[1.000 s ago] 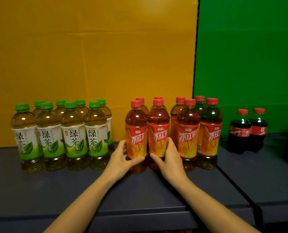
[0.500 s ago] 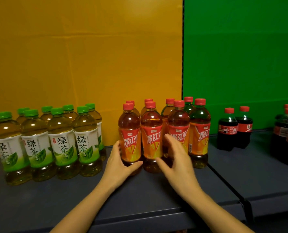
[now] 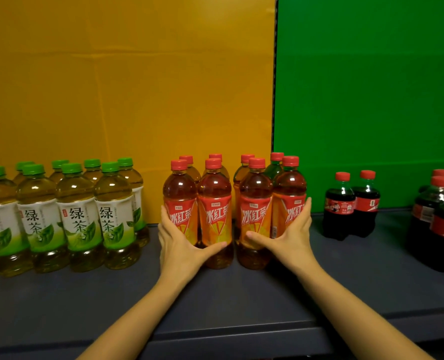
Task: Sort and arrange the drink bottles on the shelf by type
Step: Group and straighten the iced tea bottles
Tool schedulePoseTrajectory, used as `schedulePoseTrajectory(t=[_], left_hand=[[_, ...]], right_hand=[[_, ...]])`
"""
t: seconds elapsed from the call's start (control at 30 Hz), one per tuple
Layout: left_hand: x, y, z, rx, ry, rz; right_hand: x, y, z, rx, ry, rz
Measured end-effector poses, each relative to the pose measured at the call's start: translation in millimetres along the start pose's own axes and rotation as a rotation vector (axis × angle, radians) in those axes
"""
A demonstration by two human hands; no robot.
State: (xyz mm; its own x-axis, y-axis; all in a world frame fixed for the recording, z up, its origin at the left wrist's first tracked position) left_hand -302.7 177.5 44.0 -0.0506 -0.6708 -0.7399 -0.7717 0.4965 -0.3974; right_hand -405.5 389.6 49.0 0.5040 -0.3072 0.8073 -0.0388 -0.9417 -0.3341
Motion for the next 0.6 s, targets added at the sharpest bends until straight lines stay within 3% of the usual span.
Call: schedulePoseTrajectory(t=[0.6], left_hand=[[-7.4, 5.2, 4.0, -0.011, 0.001, -0.028]], right_hand=[[-0.2, 6.6, -3.1, -0.024, -0.036, 0.07]])
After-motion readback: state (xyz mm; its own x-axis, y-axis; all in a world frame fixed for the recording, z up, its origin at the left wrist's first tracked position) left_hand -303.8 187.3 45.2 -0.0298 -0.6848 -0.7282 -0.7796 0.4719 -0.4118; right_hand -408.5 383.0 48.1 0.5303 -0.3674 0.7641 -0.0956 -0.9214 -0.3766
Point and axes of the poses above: each hand's wrist, its own z-axis away from the middle knuckle, its own y-axis out of the palm, x = y × z, the point moved 7 cm from there along -z, towards the middle knuckle, and after that the axes turned 1 degree about x, right-handed, at the moved point
